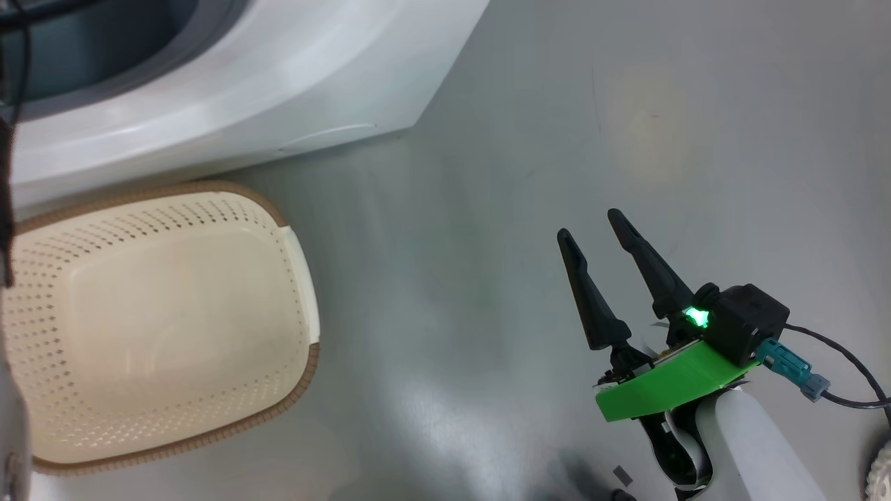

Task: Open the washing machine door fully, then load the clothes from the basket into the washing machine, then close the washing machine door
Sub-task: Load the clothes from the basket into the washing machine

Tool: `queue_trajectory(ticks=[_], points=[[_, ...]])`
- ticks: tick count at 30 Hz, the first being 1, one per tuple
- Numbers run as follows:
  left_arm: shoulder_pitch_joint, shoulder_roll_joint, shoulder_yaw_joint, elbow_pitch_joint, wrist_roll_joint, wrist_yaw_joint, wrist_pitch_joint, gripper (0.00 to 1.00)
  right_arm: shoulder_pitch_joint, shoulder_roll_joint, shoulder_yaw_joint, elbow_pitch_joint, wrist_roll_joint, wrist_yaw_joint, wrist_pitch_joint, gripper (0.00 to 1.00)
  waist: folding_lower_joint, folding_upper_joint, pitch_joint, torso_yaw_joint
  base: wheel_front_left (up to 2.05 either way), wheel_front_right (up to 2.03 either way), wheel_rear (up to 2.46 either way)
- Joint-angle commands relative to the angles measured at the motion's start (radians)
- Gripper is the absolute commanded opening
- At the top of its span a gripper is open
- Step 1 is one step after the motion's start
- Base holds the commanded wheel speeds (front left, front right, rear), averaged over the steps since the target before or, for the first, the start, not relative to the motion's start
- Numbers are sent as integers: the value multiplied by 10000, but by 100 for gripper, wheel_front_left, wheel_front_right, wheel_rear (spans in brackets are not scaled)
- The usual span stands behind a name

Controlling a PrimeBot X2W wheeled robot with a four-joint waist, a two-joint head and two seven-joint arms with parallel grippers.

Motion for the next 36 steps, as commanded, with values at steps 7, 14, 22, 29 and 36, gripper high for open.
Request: queue_trajectory(ticks=[7, 14, 22, 29, 36], points=[[862, 142, 68, -373, -182, 146, -96, 100, 376, -70, 52, -71, 66, 16, -48, 100, 0, 0, -932, 400, 0, 0, 0], [2191, -128, 204, -1121, -437, 201, -101, 100, 698, -170, -92, -5, 28, 16, -48, 100, 0, 0, -1795, 745, 0, 0, 0], [3534, -422, 276, -2179, -577, 220, -102, 100, 1178, -274, -211, 100, -3, 16, -48, 100, 0, 0, -2721, 1109, 0, 0, 0], [5051, -647, 334, -3401, -668, 244, -102, 100, 1682, -323, -269, 216, 38, 16, -48, 100, 0, 0, -3587, 1343, 0, 0, 0], [6529, -741, 392, -4718, -742, 314, -102, 100, 2101, -359, -302, 289, 32, 16, -48, 100, 0, 0, -4252, 1546, 0, 0, 0]])
